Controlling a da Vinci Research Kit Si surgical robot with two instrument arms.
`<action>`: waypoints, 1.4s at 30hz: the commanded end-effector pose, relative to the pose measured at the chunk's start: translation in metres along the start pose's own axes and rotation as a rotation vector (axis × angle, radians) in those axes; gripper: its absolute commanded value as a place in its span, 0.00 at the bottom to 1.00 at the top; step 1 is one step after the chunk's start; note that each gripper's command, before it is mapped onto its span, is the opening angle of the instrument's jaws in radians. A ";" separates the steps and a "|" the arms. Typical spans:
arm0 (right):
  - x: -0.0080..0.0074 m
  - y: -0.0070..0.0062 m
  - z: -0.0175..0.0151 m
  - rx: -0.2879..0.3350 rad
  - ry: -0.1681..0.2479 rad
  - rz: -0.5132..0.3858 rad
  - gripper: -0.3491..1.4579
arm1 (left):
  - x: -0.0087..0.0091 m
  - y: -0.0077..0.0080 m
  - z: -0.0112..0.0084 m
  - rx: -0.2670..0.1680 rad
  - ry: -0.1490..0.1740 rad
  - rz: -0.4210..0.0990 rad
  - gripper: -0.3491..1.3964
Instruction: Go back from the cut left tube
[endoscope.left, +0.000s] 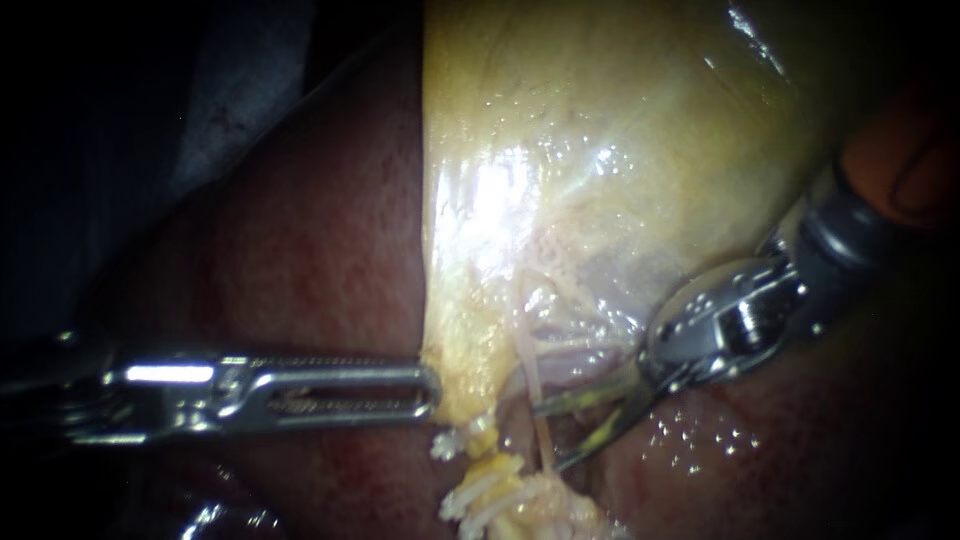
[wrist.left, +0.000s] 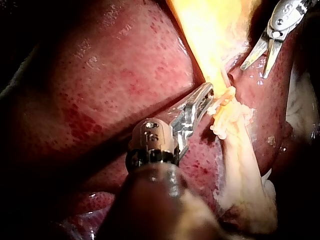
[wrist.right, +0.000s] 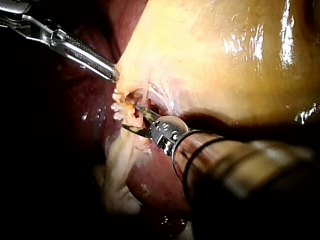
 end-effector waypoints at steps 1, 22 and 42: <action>0.0000 0.0001 -0.0007 -0.006 0.003 0.001 0.49 | 0.0000 0.0000 0.0000 0.000 0.000 -0.001 0.00; 0.0010 0.0018 -0.0107 -0.140 0.082 -0.028 0.61 | -0.0001 -0.0001 0.0000 0.000 -0.001 -0.001 0.00; 0.0006 0.0016 -0.0113 -0.145 0.081 -0.028 0.63 | -0.0027 -0.0008 0.0001 0.002 -0.046 -0.025 0.00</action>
